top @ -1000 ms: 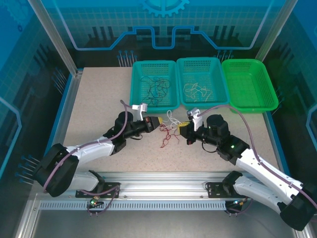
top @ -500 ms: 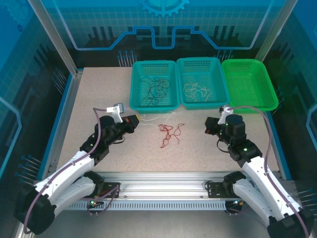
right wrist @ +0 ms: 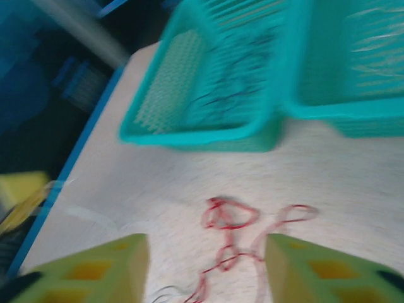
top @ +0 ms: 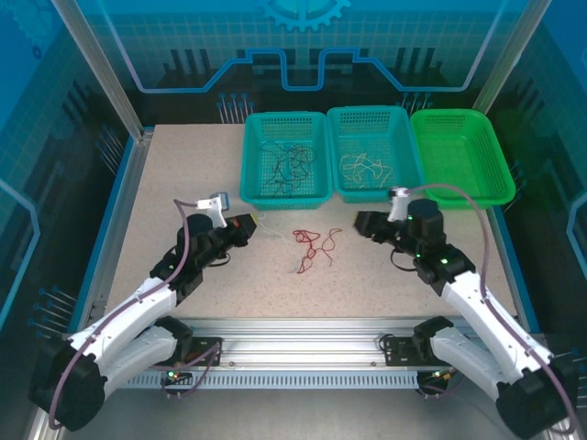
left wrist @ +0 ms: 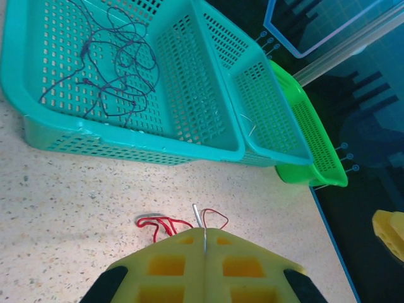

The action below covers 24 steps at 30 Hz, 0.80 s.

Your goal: Untangle the cables

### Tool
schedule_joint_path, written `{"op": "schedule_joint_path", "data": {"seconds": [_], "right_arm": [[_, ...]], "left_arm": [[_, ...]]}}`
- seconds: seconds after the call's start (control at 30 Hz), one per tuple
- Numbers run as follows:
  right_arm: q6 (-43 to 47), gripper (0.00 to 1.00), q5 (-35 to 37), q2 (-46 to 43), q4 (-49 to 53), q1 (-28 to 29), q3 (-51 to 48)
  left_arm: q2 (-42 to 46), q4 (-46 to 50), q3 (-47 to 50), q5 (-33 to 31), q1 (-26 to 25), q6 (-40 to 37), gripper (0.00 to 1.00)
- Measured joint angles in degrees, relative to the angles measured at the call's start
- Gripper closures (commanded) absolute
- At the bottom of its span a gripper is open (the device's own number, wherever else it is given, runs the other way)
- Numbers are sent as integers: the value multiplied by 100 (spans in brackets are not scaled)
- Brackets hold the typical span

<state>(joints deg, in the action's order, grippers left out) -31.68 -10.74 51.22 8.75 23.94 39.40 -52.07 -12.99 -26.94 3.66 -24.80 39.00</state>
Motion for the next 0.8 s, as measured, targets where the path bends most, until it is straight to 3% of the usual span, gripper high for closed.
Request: {"op": "schedule_joint_path", "data": {"seconds": [0.1, 0.17, 0.33, 0.43, 0.53, 0.77, 0.8], "right_arm": [[688, 7, -205, 621, -70, 894, 518], [1062, 0, -372, 999, -157, 1178, 737], [1788, 1, -706, 2035, -411, 1502, 1045], [2041, 8, -975, 2715, -575, 1617, 1298], [2122, 27, -1121, 3228, -723, 1690, 1515], [1937, 100, -944, 3482, -868, 1727, 1681], [1919, 100, -909, 3460, -879, 1727, 1683]], "left_arm": [[-105, -70, -35, 146, -13, -2, 100], [-164, -153, -90, 273, -31, 0, 100], [-310, -483, -317, 673, -140, 28, 100], [-369, -715, -433, 861, -192, 155, 100], [-404, -914, -498, 997, -210, 262, 100], [-422, -1029, -573, 1123, -243, 304, 100], [-422, -1027, -573, 1123, -243, 297, 97]]}}
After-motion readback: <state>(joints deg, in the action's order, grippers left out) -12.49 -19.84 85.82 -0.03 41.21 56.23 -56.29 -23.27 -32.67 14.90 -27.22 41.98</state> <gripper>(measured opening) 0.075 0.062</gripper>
